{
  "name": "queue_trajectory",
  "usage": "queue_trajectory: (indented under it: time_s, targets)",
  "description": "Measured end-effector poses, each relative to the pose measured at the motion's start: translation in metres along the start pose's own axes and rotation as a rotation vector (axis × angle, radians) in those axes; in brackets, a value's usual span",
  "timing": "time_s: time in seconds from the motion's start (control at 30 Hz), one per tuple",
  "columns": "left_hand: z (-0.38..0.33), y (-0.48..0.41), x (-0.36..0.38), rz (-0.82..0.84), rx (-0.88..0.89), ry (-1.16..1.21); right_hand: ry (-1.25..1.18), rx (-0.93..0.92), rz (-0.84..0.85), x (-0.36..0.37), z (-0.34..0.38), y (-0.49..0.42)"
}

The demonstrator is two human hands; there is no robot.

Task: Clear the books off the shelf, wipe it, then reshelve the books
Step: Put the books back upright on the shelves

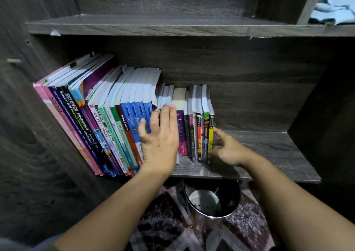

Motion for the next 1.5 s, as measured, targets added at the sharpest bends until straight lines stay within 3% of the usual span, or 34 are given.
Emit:
queue_trajectory:
  time_s: [0.13,0.33,0.5,0.67,0.8,0.97,1.1,1.2,1.3,1.5]
  targets:
    - [-0.027,0.001,-0.009,-0.043,0.154,0.103,0.180,-0.021,-0.011,-0.014,0.007,-0.001]
    - [-0.049,-0.006,-0.025,-0.008,0.274,0.321,0.130,-0.041,-0.054,-0.020,0.015,-0.002]
    - [-0.058,-0.011,-0.029,0.072,0.285,0.382,0.134,-0.047,-0.062,-0.020,0.013,-0.004]
    - [-0.053,-0.015,-0.044,-0.027,0.226,0.545,0.122,-0.028,-0.068,-0.022,0.008,-0.003]
    - [-0.052,0.004,-0.059,-0.071,0.128,0.805,0.086,-0.049,-0.098,-0.026,0.006,-0.002]
    - [-0.064,0.019,-0.044,0.317,0.003,0.670,0.028,-0.063,-0.180,-0.026,0.010,-0.012]
    - [-0.046,0.012,-0.052,0.340,0.023,0.604,-0.074,-0.163,-0.417,-0.035,0.024,-0.010]
    - [-0.019,0.007,-0.062,0.460,0.043,0.596,-0.188,-0.408,-0.618,-0.043,0.055,0.011]
    - [0.003,0.015,-0.068,0.586,0.072,0.565,-0.032,-0.625,-0.569,-0.027,0.085,0.023]
    - [0.021,0.030,-0.056,0.678,0.054,0.417,0.573,-0.527,-0.600,0.009,0.115,0.022]
Point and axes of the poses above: each hand's wrist, its own y-axis away from the middle knuckle, its own x-axis out of the palm, z = x × y, the point moved 7 cm from there along -y, towards the middle knuckle, and after that the axes turned 2 degrees about -z, right-handed, at the moved point
